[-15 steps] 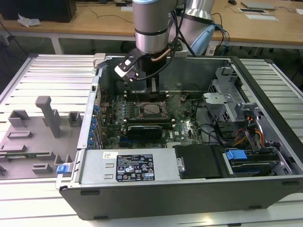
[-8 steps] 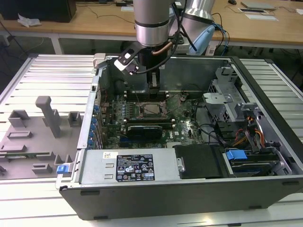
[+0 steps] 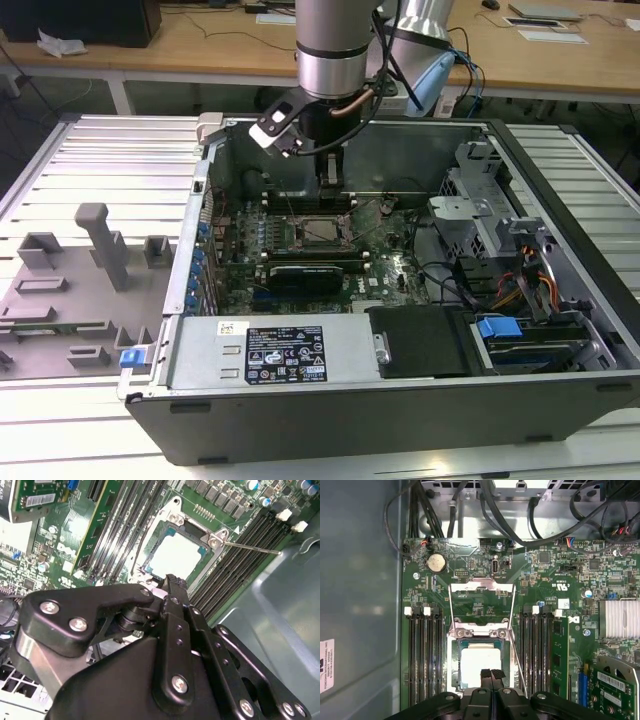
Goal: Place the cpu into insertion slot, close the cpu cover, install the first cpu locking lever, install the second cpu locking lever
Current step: 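Place the cpu into insertion slot, then close the cpu cover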
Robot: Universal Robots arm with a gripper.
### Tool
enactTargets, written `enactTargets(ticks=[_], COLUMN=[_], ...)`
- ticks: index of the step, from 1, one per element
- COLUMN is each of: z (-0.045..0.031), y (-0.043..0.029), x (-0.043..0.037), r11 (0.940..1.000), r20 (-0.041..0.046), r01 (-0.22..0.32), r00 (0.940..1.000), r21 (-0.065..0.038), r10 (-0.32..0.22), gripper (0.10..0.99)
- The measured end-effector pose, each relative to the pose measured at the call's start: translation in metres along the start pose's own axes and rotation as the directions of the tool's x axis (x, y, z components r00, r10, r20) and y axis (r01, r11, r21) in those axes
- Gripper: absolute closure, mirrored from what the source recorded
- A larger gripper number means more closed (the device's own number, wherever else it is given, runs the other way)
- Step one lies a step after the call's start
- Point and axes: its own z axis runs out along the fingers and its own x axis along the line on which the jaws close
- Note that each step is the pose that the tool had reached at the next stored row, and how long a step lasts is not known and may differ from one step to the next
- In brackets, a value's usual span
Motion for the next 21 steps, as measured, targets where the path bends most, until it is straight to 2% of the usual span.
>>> enactTargets(ticks=[11,14,16,21], z=[0.0000,0.0002,0.0005,0.0020], y=[0.0009,0.0042,0.0095,0.0389], x=[0.0000,0.0000,-0.0001,-0.0014], r11=[1.0000,1.0000,1.0000,1.0000], r20=[0.0000,0.0000,-0.0001,-0.0001], r01=[0.000,0.000,0.000,0.000], r00=[1.0000,1.0000,1.0000,1.0000], r21=[0.000,0.000,0.000,0.002], r10=[0.000,0.000,0.000,0.000], gripper=[0.980,0.980,0.980,0.980])
